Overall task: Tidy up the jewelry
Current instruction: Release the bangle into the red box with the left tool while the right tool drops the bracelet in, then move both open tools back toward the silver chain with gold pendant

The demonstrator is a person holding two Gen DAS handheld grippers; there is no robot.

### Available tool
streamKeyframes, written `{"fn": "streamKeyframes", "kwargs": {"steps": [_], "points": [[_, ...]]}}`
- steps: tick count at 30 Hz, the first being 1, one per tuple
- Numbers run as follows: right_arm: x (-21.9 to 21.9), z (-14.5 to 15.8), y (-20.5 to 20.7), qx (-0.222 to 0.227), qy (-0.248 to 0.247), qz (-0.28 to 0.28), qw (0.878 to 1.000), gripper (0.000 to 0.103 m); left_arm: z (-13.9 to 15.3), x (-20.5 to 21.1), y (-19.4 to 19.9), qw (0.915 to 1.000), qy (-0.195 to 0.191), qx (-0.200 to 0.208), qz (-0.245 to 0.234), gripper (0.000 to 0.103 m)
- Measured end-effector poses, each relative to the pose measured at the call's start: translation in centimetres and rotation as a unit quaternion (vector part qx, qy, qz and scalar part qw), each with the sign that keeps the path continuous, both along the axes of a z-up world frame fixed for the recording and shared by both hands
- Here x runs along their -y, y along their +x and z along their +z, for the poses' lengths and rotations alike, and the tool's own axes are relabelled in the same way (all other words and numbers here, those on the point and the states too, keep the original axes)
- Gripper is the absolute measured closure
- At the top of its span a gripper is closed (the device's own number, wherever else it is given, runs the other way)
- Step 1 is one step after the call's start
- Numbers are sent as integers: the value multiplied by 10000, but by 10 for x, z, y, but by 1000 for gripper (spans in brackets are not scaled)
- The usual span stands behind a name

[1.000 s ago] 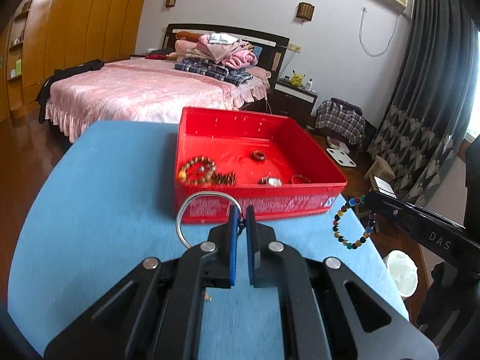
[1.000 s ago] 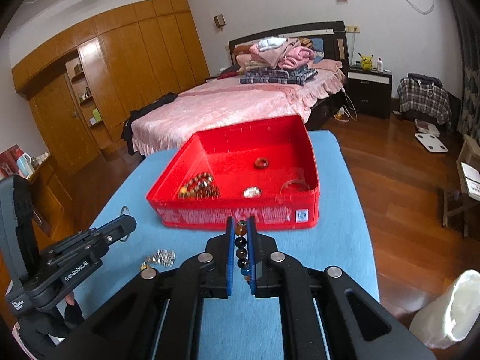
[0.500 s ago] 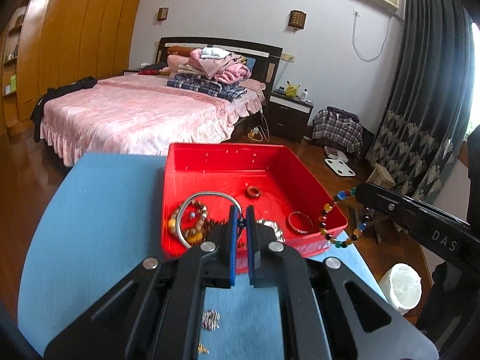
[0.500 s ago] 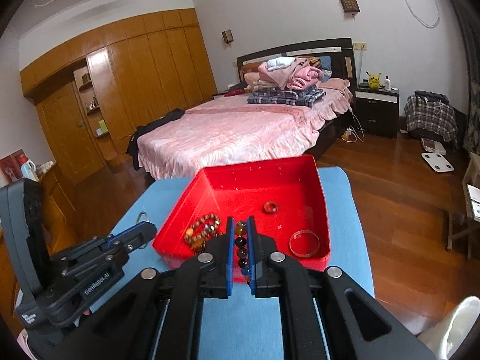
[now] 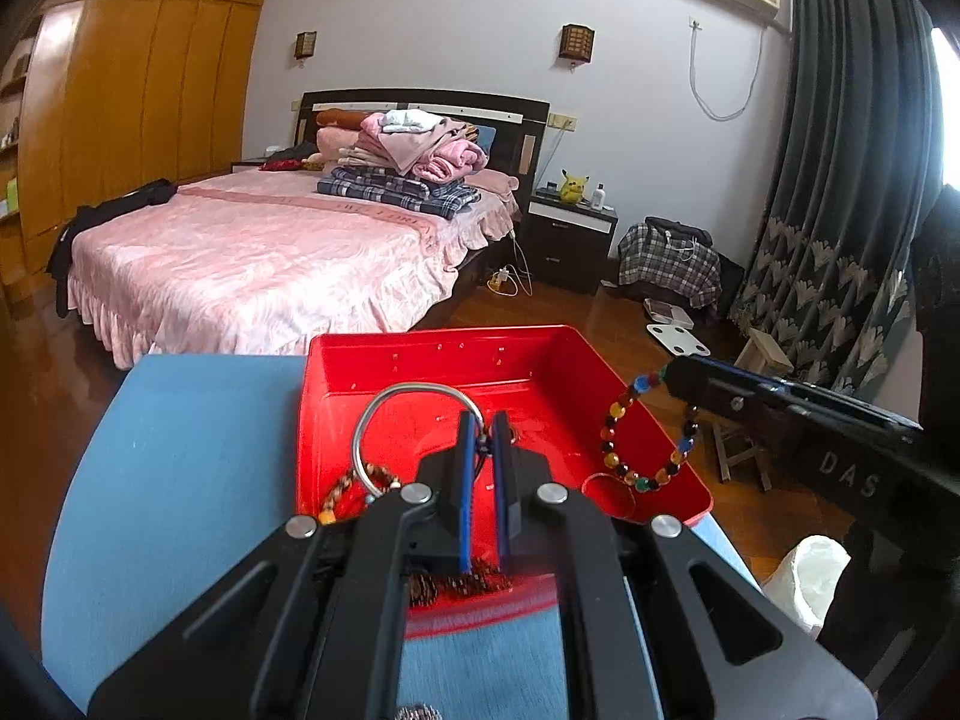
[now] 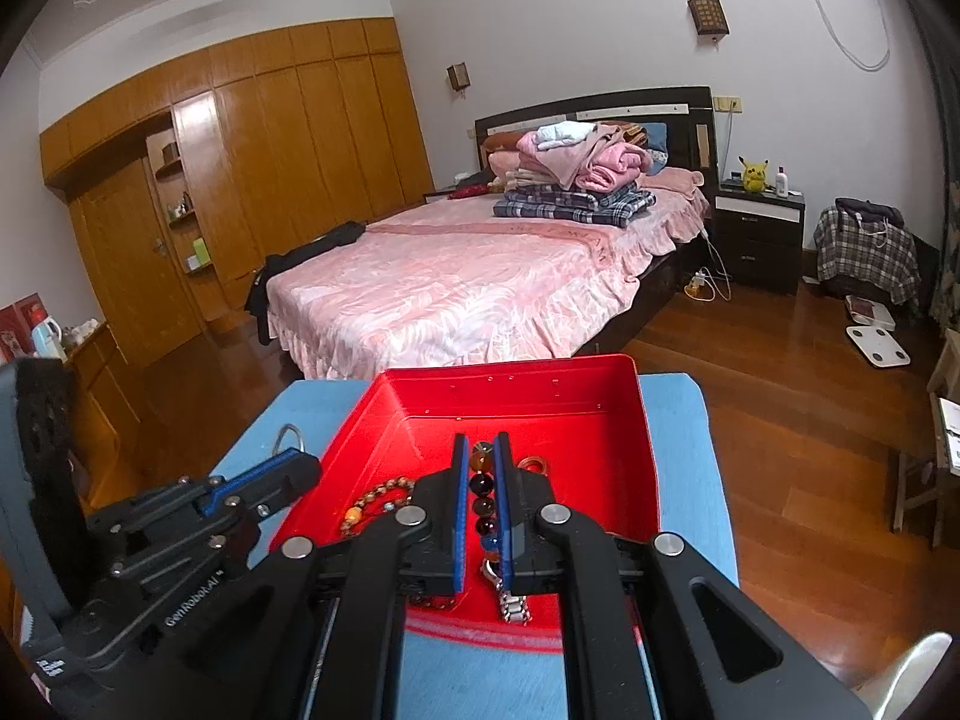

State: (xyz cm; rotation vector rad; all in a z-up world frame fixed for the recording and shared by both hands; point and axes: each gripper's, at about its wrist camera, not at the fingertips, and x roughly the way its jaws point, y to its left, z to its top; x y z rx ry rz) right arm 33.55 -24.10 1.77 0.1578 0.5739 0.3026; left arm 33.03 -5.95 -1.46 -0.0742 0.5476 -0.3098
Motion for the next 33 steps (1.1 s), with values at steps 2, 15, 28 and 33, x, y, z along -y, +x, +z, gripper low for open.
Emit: {"fn": "streamKeyframes", "kwargs": {"steps": [2, 15, 28, 33], "points": [[0, -2, 8, -36, -2, -1, 10000, 95, -2, 2, 9, 10000, 18, -3, -12, 99], [3, -26, 42, -305, 68, -44, 9995, 91, -21, 10, 54, 9995, 133, -274, -92, 94], [32, -28, 18, -145, -212, -642, 9976, 17, -16, -12, 34, 9995, 208, -49, 226, 24], [35, -33, -4, -160, -187, -750, 9969, 10, -11, -29, 9, 9989, 266, -10, 387, 16]]}}
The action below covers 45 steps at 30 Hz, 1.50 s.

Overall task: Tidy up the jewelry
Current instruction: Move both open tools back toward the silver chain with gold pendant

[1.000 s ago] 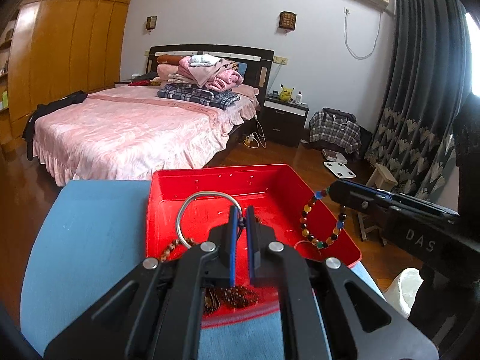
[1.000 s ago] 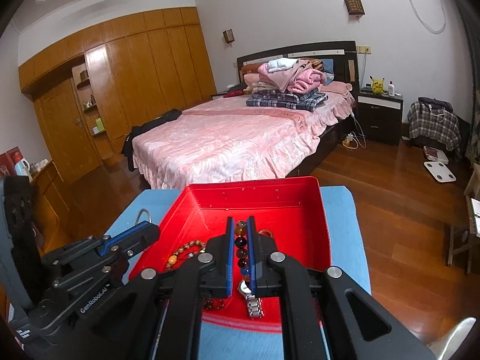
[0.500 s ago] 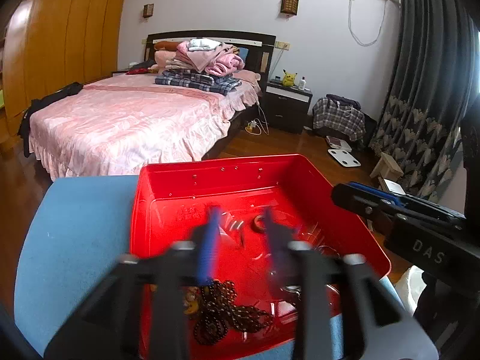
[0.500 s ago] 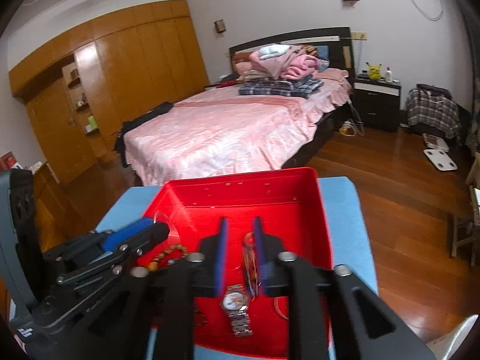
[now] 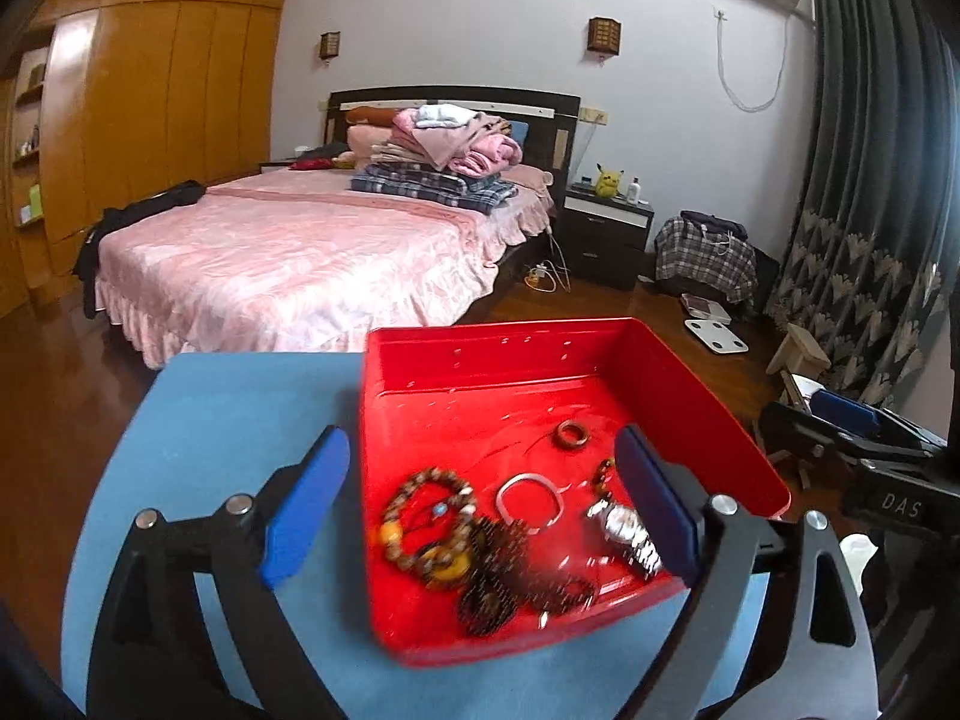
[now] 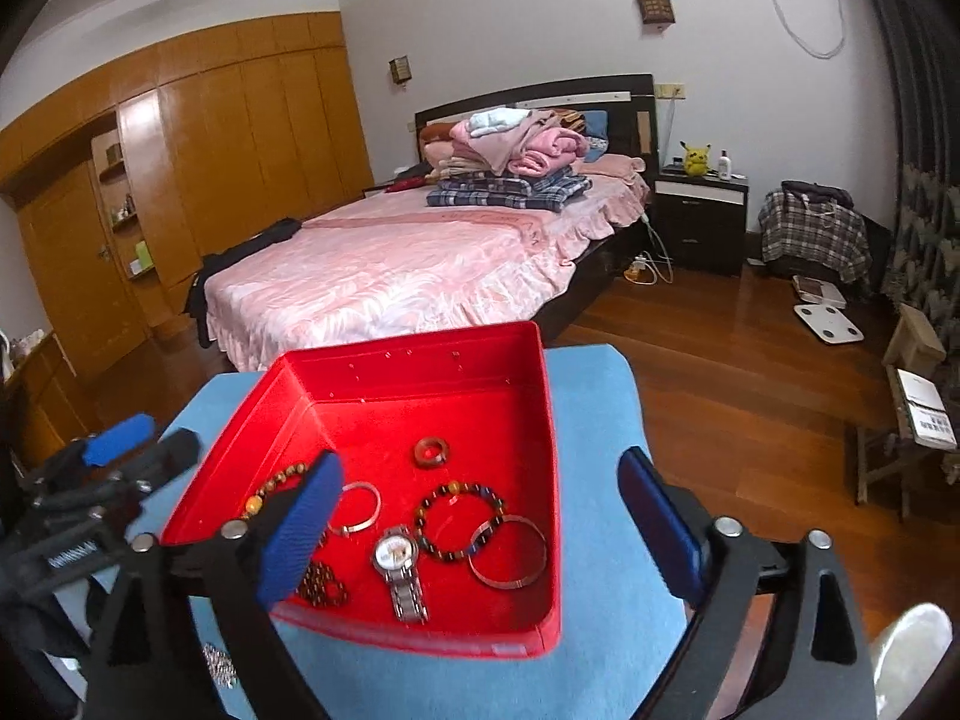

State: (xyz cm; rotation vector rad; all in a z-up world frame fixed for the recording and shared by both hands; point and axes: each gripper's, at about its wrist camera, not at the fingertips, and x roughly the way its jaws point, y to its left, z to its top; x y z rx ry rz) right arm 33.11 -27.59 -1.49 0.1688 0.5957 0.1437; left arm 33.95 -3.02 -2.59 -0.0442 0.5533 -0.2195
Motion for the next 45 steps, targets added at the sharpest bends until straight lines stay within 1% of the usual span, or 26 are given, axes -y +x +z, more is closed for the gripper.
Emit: {"fn": "streamKeyframes", "kwargs": {"steps": [5, 9, 12, 14, 18, 21, 24, 27, 33, 37, 42, 44, 45], "points": [[2, -7, -21, -56, 111, 5, 9999, 8, -1, -20, -27, 9999, 37, 27, 138, 15], [-1, -16, -40, -141, 156, 18, 9998, 8, -7, -38, -51, 9995, -71, -91, 307, 15], [-6, -24, -54, -196, 66, 57, 9998, 8, -14, -45, -67, 9991, -85, -194, 358, 15], [-11, -28, -63, -233, -15, 61, 9997, 8, -20, -46, -76, 9989, -46, -272, 391, 15], [-18, -41, -80, -362, 117, 120, 9992, 8, -40, -45, -94, 9974, -90, -557, 440, 15], [-24, -49, -89, -465, 125, 222, 9986, 8, -58, -41, -103, 9957, -121, -816, 431, 15], [-30, -52, -98, -489, 143, 290, 9983, 8, -73, -39, -109, 9931, -165, -1043, 517, 15], [-35, -54, -105, -480, 189, 384, 9979, 8, -82, -37, -111, 9916, -118, -1159, 567, 15], [-45, -55, -113, -399, -36, 511, 9979, 8, -90, -36, -108, 9887, -30, -1328, 693, 15], [-47, -55, -112, -385, -37, 543, 9978, 8, -95, -37, -105, 9863, -59, -1478, 730, 24], [-46, -56, -112, -396, -35, 547, 9977, 8, -95, -38, -103, 9858, -21, -1512, 732, 25], [-46, -56, -112, -393, -38, 545, 9977, 8, -96, -37, -103, 9858, -1, -1517, 726, 32], [-46, -57, -112, -395, -39, 550, 9977, 8, -95, -38, -103, 9857, 0, -1521, 721, 33]]}}
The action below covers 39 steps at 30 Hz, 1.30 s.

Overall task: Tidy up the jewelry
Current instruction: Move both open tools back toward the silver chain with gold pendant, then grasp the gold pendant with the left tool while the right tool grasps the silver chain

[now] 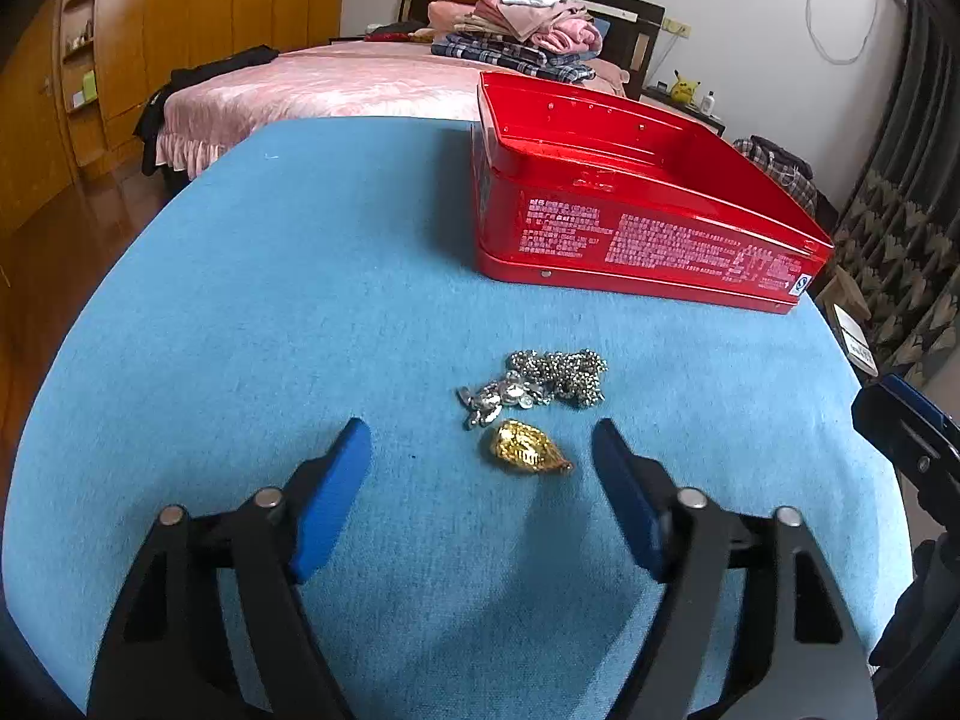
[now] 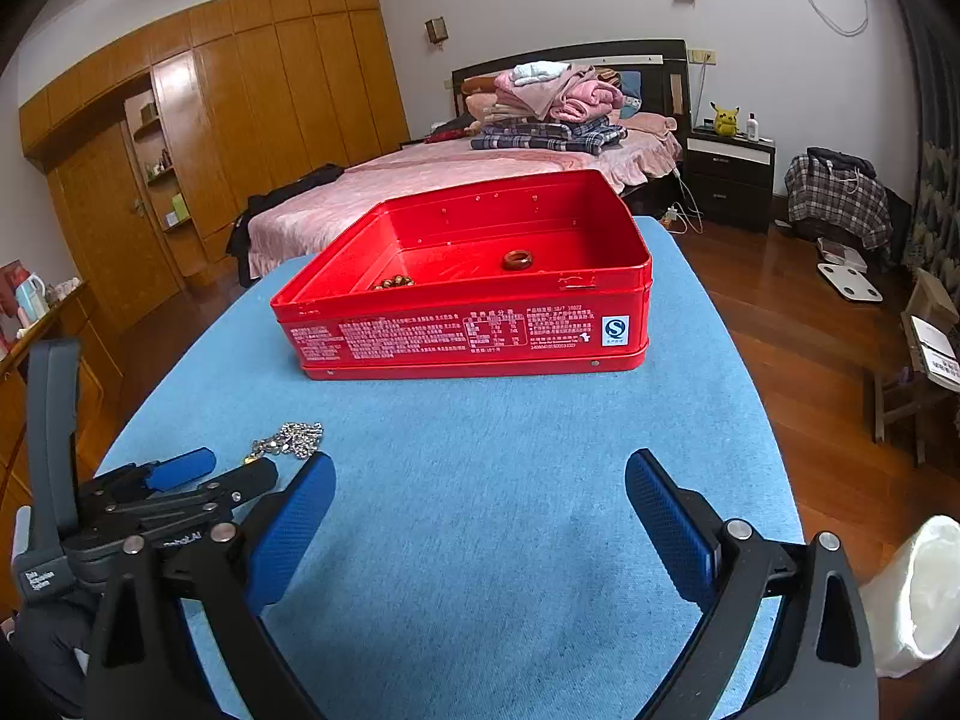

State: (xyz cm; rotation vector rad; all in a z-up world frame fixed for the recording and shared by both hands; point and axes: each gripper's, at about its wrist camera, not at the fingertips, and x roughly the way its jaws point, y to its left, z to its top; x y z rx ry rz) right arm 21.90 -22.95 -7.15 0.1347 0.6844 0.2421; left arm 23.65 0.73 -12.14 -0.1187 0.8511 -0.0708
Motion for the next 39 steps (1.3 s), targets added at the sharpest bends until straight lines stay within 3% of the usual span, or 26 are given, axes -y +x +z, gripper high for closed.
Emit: {"fn": "streamKeyframes", "kwargs": {"steps": [13, 19, 24, 30, 34, 39], "points": [[-7, -1, -3, -17, 17, 54, 10000, 8, 0, -14, -8, 9999, 98, 25, -83, 66], [-12, -2, -2, -49, 4, 83, 10000, 8, 2, -24, -15, 9999, -80, 59, -56, 66], [-18, -2, -2, -49, -21, 138, 9999, 8, 2, -21, -17, 9996, -287, 82, -23, 57], [-20, -3, -3, -75, -15, 149, 9999, 8, -2, -10, -10, 10000, -56, 47, -40, 53], [-17, -1, -3, -56, 13, 107, 9999, 8, -2, -7, -8, 9999, 140, 20, -96, 56], [-14, 0, -5, -46, 58, 66, 10000, 8, -1, -17, -8, 9998, 170, 22, -42, 79]]}}
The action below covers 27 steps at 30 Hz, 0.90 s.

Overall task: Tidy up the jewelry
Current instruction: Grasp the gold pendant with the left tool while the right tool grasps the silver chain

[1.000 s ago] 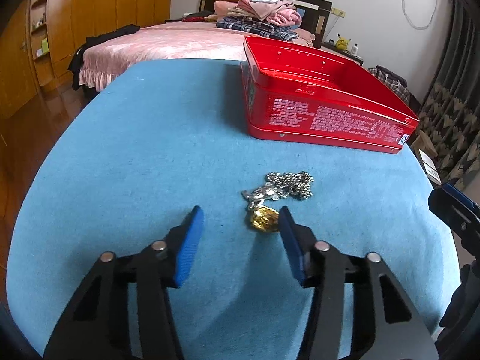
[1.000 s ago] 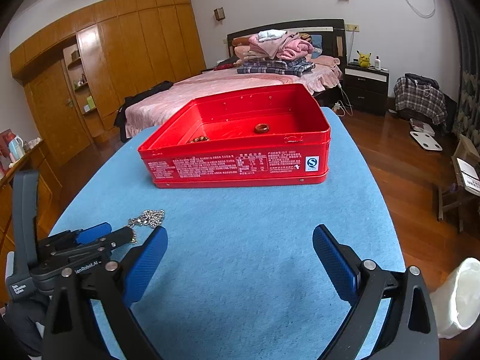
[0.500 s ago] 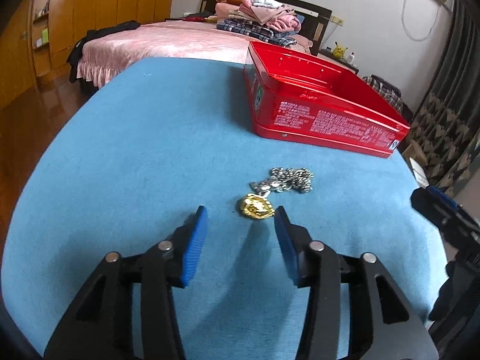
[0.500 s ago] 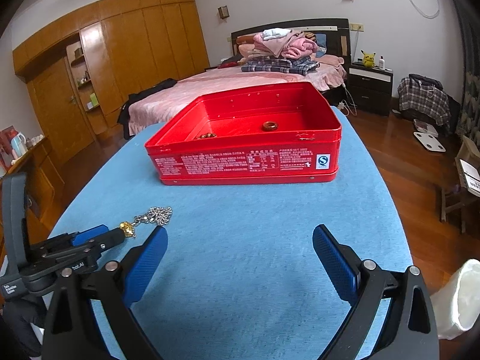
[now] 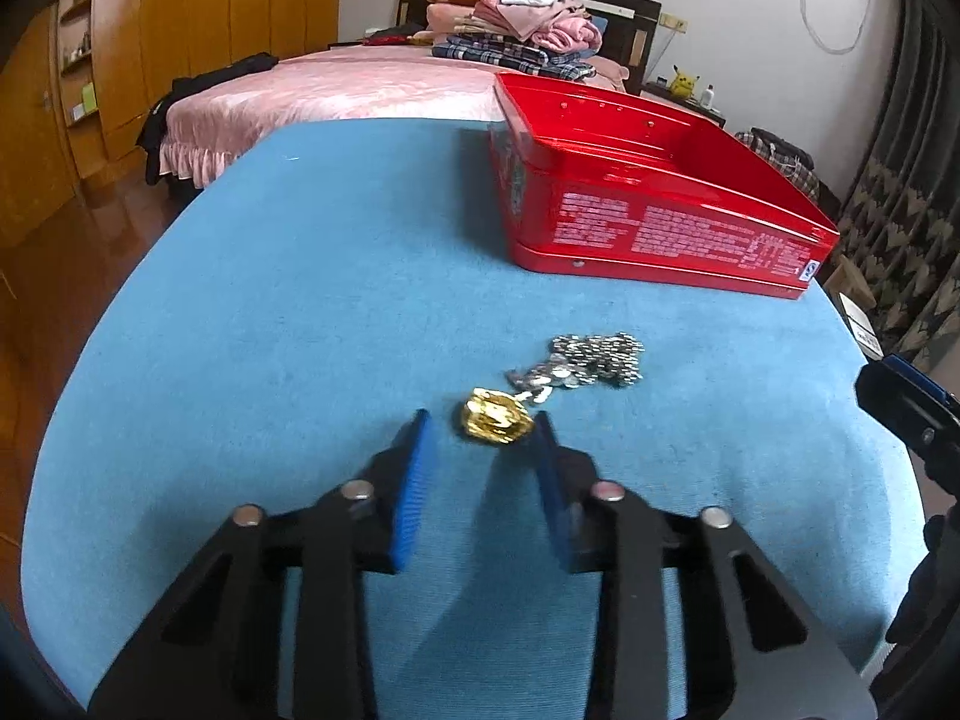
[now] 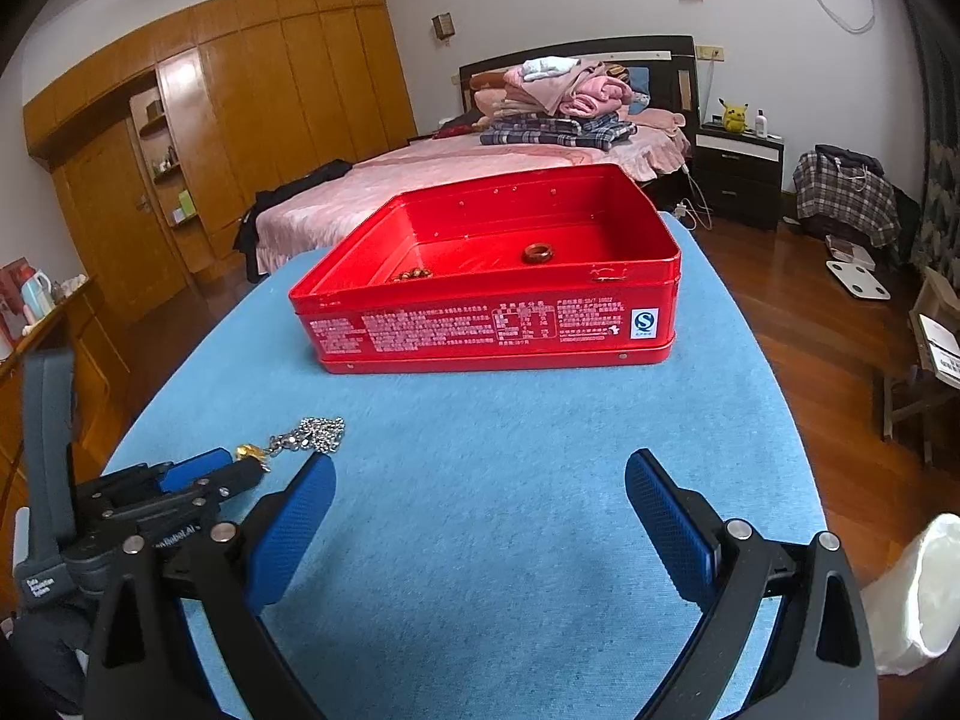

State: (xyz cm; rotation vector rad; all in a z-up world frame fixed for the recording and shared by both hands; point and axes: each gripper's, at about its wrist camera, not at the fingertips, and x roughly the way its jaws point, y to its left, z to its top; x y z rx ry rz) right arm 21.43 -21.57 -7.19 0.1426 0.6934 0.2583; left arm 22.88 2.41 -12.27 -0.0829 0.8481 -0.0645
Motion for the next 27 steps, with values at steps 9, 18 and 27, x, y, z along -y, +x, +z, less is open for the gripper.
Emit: {"fn": "streamKeyframes", "kwargs": {"steps": [9, 18, 27], "points": [[4, 0, 0, -14, 48, -10, 10000, 8, 1, -21, 1, 9997, -208, 16, 148, 94], [-1, -3, 2, -66, 2, 55, 10000, 8, 3, -12, 4, 9989, -438, 36, 147, 58], [-2, -5, 5, -108, 49, 7, 9999, 8, 0, -10, 22, 9994, -267, -24, 228, 64]]}}
